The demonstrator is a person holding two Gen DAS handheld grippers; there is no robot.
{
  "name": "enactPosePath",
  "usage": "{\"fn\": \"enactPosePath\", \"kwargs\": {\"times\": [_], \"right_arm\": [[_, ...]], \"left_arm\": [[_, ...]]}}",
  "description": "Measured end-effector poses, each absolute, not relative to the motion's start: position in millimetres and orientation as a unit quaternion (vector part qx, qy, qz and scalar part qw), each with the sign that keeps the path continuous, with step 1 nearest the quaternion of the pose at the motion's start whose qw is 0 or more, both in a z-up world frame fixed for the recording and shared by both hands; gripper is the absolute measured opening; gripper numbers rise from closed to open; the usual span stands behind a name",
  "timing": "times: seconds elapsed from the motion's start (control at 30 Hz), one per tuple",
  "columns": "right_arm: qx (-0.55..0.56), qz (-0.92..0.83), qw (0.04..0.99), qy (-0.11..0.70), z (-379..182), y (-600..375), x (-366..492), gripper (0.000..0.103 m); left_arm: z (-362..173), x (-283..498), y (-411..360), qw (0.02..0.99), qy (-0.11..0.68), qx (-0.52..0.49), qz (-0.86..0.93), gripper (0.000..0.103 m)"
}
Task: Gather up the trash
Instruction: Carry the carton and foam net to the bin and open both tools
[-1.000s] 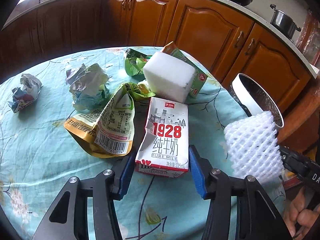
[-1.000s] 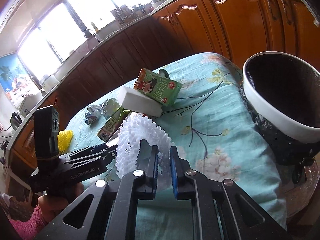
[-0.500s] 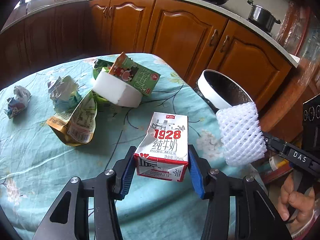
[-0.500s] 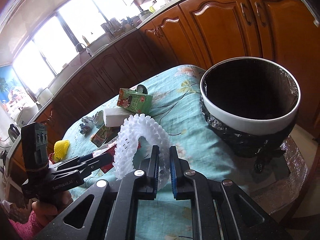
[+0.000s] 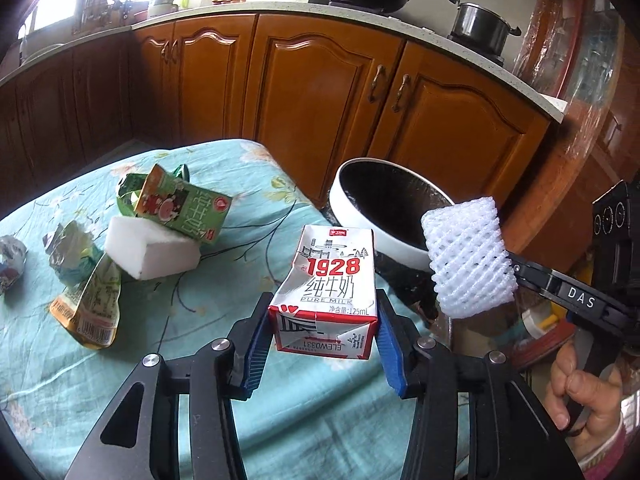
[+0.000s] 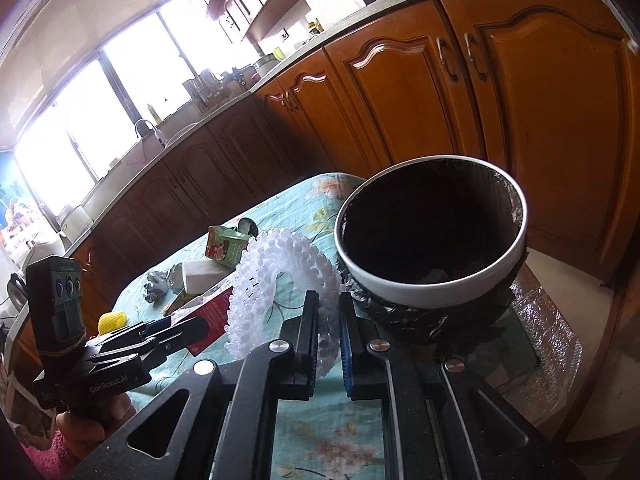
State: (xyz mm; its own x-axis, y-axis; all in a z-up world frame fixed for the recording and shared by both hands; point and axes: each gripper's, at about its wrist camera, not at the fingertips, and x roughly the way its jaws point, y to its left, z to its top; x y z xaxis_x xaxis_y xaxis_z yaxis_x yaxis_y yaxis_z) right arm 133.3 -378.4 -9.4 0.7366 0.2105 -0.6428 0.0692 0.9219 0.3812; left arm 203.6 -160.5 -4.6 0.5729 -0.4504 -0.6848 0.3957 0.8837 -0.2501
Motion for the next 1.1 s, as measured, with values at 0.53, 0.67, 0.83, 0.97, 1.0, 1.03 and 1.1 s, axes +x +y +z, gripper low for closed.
{"fn": "enactPosePath", "kwargs": {"times": [0.53, 0.67, 0.83, 0.97, 1.0, 1.03, 1.1], "right_arm": [[0.183, -0.026, 0.914, 0.362, -7.9, -444.6, 170.7, 0.009], [0.175, -0.036, 0.907, 0.380, -16.5, -454.7, 186.0, 0.009], [0.160, -0.046, 0.899, 0.405, -26.2, -461.6, 204.6, 0.010], [0.150, -0.049, 0.895, 0.418, -31.0, -465.0, 216.1, 0.013], [0.149, -0.051, 0.894, 0.420, -32.3, -466.2, 217.5, 0.014], [0.147, -0.055, 0.892, 0.424, -33.8, -467.5, 219.6, 0.014], [0.148, -0.057, 0.890, 0.429, -36.4, -471.0, 223.2, 0.014]], "left_arm": [[3.4, 264.5, -244.8, 0.885, 0.376, 0.013, -0.275, 0.046], [-4.3, 286.3, -262.5, 0.878, 0.390, 0.018, -0.276, 0.046], [-10.8, 307.2, -280.2, 0.873, 0.400, 0.031, -0.276, 0.046], [-19.8, 322.4, -290.6, 0.868, 0.414, 0.038, -0.272, 0.046], [-21.7, 325.3, -292.9, 0.866, 0.417, 0.040, -0.272, 0.046], [-22.5, 326.1, -294.5, 0.865, 0.419, 0.042, -0.271, 0.046], [-25.8, 328.4, -298.1, 0.863, 0.424, 0.044, -0.272, 0.046]]}}
